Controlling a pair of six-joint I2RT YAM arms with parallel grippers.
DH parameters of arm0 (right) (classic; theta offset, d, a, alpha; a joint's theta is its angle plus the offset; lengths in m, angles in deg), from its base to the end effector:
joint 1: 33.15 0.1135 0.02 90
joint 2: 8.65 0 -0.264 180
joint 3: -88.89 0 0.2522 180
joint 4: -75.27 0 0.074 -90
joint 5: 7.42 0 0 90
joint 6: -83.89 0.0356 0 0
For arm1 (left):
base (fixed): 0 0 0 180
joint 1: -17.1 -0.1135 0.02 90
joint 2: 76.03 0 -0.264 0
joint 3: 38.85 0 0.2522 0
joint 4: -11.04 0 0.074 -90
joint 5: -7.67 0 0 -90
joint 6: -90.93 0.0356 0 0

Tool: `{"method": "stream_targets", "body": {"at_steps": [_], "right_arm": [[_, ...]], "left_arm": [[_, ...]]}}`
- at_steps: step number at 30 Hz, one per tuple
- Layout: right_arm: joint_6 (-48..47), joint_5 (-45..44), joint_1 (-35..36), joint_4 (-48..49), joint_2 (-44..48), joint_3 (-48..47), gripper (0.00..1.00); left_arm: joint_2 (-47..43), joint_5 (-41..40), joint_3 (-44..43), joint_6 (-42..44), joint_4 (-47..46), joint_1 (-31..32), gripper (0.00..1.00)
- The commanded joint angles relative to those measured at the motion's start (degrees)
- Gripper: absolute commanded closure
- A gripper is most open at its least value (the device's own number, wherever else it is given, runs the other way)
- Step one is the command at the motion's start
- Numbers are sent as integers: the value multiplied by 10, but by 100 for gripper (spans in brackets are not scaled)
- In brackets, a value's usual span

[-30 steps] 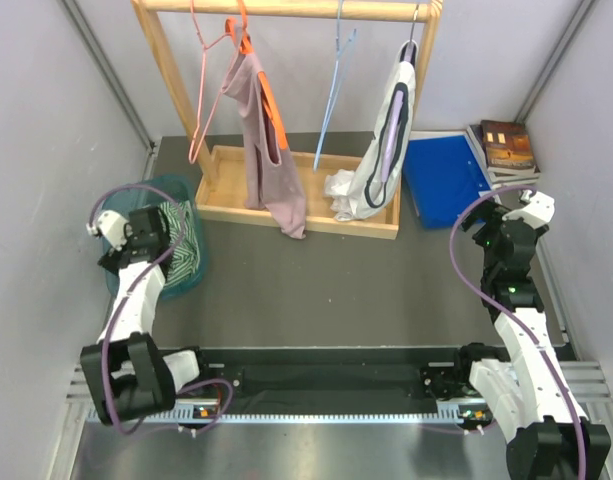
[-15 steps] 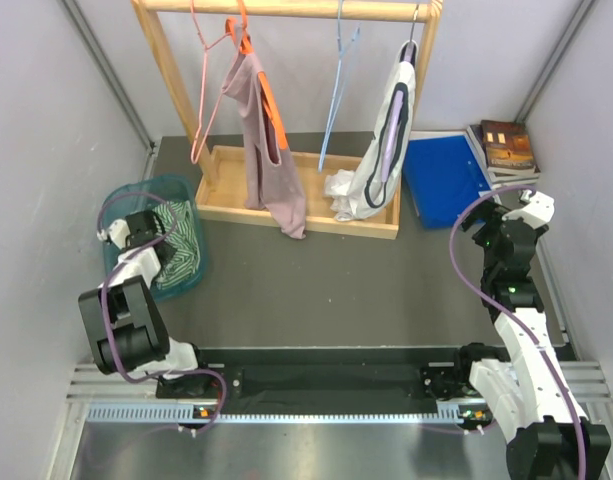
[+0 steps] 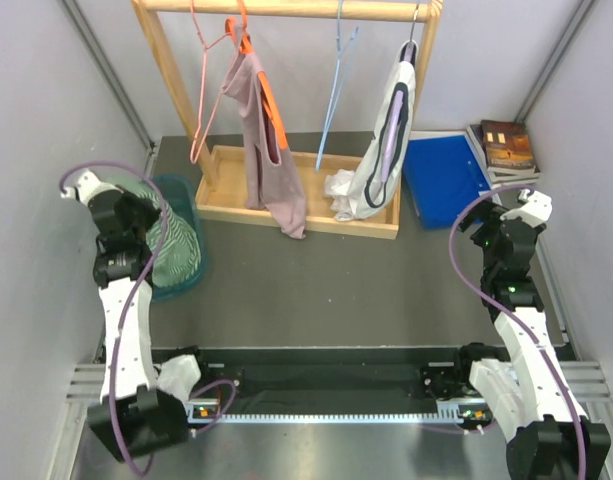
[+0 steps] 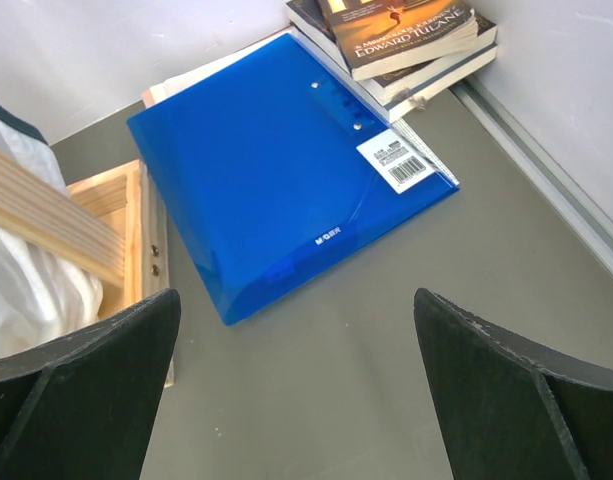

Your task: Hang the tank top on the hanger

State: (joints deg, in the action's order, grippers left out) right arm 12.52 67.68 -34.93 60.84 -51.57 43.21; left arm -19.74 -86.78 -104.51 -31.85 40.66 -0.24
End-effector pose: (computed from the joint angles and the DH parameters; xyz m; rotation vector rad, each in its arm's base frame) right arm 0.1844 -0.0149 0.2835 0.4957 1.6967 -0.0176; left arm 0.2140 0.0697 0.3363 -0.8621 1.7207 -0.1060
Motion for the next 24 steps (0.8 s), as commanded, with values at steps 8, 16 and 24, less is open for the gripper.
{"method": "stream_targets", "body": {"at_steps": [8,16,24], "right_arm": [[-4,23,-1,22,8,-20,0],[-3,30,-1,19,8,-20,0],[-4,32,-1,13,11,-23,0]], "left_arm": [[-92,262,-138,103,52,70,100],[-81,355,-266,68,129,94,100],[-77,402,-236,78,190,95,100]]}}
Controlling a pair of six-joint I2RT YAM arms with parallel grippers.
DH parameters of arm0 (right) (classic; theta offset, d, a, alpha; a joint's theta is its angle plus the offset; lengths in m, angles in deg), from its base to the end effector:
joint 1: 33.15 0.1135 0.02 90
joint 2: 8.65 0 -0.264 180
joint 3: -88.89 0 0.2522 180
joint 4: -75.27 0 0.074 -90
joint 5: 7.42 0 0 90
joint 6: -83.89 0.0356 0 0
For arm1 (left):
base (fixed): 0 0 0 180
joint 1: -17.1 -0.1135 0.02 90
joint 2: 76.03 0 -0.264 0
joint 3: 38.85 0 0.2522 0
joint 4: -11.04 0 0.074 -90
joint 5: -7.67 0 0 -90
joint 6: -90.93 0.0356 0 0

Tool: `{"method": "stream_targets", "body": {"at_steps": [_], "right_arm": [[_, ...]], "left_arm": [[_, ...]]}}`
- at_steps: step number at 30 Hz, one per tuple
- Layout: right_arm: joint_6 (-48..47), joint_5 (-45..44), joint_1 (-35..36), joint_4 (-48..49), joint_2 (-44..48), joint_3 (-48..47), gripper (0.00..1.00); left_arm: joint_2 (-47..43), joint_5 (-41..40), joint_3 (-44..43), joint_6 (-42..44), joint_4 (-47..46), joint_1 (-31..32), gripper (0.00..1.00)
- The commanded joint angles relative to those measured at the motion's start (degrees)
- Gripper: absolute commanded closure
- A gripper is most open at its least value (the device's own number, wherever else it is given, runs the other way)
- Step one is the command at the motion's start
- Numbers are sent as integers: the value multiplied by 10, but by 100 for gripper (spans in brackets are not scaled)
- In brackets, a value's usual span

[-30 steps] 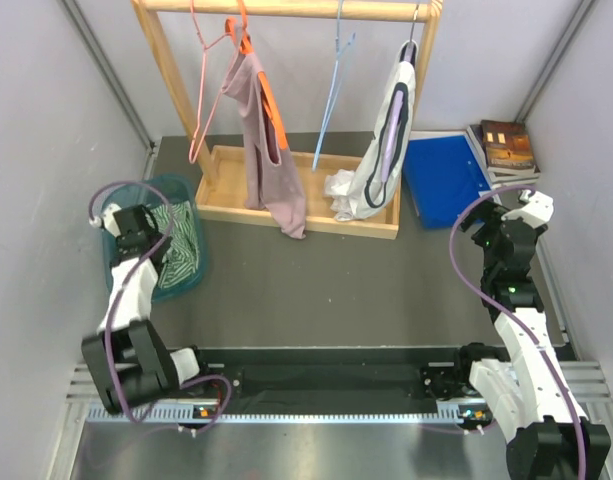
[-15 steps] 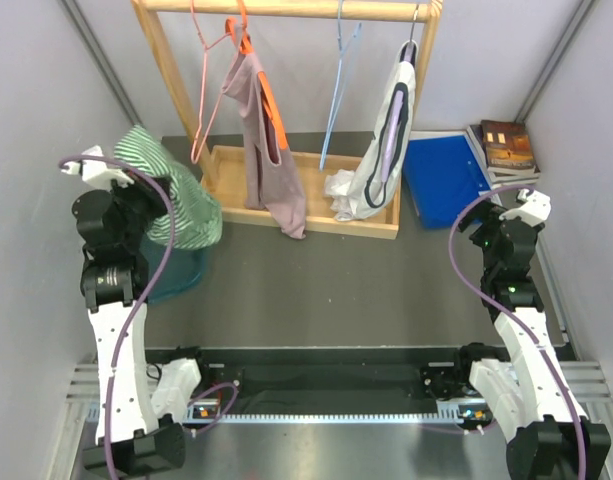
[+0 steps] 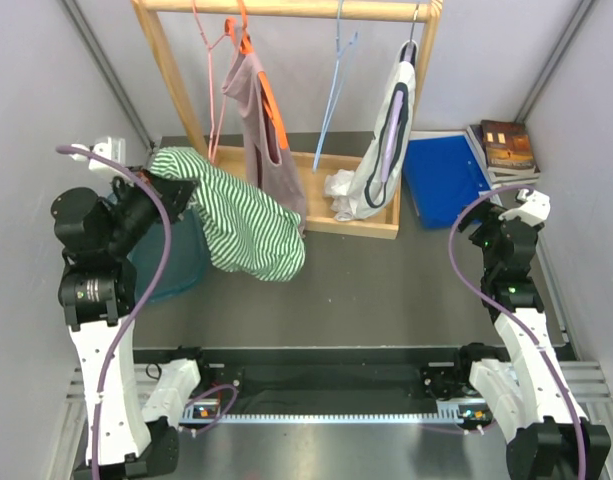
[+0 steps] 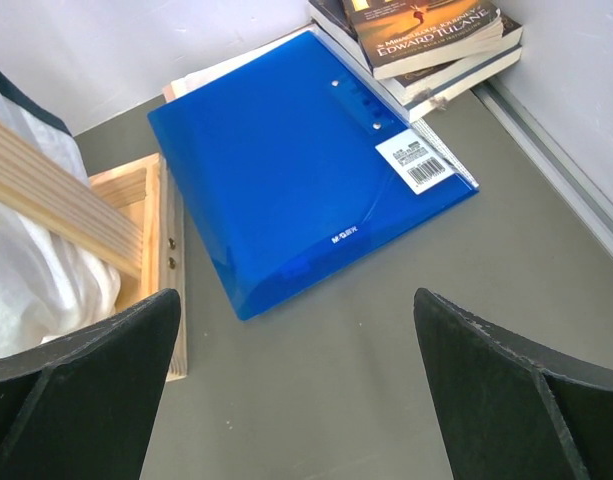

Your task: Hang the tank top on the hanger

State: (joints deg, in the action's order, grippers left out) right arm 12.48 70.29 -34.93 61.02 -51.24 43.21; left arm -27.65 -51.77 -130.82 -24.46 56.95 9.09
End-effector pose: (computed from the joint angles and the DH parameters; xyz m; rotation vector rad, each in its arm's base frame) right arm 0.1839 -0.0133 0.2847 0.4630 1.6992 0.0239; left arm 0.1331 0.0005 0.4805 -0.0574 1.6452 -0.6610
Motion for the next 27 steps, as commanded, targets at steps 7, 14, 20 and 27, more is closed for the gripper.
{"method": "stream_targets", "body": {"at_steps": [7,14,20,27], "right_arm": [[4,23,-1,7,14,-25,1],[28,86,3,7,7,-10,0],[68,116,47,32,-15,40,1],[73,80,132,35,-69,30,2]], "left_arm": [[-14,-10,131,24,50,77,100],[8,-135,255,-26,-7,267,100],[102,-271,238,-37,-101,476,100],[306,-447,166,-3,-13,557,67]]}}
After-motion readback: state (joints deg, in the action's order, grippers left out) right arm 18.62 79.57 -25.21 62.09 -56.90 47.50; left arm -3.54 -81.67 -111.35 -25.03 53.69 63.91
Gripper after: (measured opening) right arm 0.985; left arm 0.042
